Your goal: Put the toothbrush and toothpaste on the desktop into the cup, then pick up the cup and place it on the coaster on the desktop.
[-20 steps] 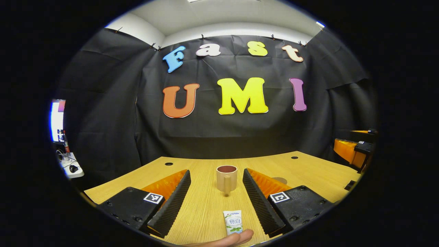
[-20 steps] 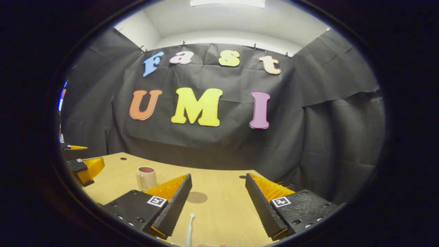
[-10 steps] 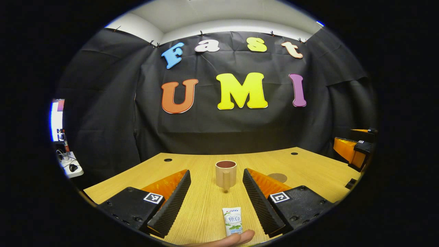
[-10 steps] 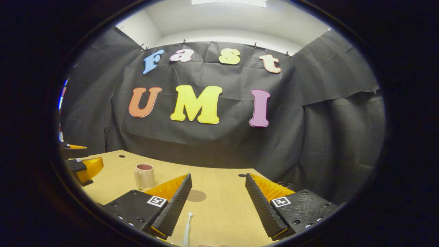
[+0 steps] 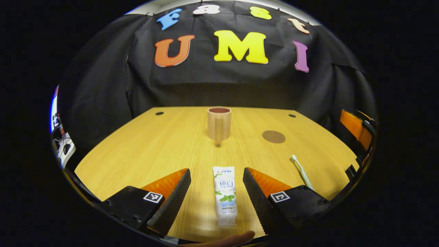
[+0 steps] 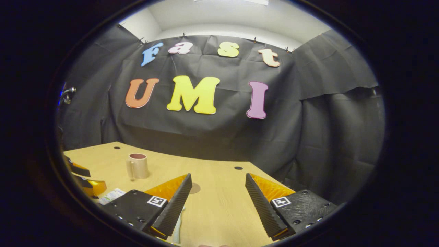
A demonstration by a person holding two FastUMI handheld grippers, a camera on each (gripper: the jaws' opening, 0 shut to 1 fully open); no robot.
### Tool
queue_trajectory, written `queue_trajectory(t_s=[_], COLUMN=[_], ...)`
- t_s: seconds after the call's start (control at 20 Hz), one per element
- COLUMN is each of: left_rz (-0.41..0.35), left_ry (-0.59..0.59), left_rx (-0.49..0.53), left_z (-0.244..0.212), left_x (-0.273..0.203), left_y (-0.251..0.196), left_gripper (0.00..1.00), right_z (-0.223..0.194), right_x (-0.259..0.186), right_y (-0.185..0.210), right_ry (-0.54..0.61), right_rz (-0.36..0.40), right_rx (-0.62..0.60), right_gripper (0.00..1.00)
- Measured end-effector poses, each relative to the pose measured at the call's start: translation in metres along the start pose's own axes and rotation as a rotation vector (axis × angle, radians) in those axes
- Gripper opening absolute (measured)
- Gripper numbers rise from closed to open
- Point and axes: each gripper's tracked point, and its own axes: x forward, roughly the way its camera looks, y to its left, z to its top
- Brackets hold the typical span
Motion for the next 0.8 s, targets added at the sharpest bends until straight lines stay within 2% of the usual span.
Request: queue_trajectory(t_s=[0.2,0.3,0.55,0.6,0.65,0.7,0.75,0.8], left_rz=[-0.009,-0.03,-0.02,-0.027,-0.032,-0.034,-0.028,-0.029], left_ry=[0.115,0.141,0.167,0.181,0.196,0.213,0.216,0.213], left_rx=[-0.013,-0.002,0.021,0.012,0.003,-0.01,-0.015,-0.012], left_z=[-0.027,-0.033,-0.033,-0.037,-0.04,-0.044,-0.044,-0.042], left_x=[0.002,0.005,0.011,0.012,0.011,0.011,0.011,0.011], left_y=[-0.003,-0.012,-0.011,-0.012,-0.014,-0.014,-0.012,-0.013], left_gripper=[0.98,0.98,0.96,0.87,0.84,0.86,0.77,0.74], right_z=[-0.013,-0.016,-0.018,-0.018,-0.019,-0.019,-0.019,-0.018], right_x=[0.001,0.003,0.001,0.0,0.0,0.0,0.001,0.0], right_y=[0.002,0.004,0.01,0.011,0.011,0.011,0.012,0.012], right_ry=[0.019,0.023,0.024,0.024,0.025,0.027,0.028,0.029], right_rz=[0.022,0.027,0.043,0.045,0.045,0.044,0.045,0.047], right_rx=[0.011,0.005,0.001,-0.001,-0.002,-0.003,-0.002,0.0], right_gripper=[0.95,0.95,0.95,0.95,0.95,0.95,0.95,0.95])
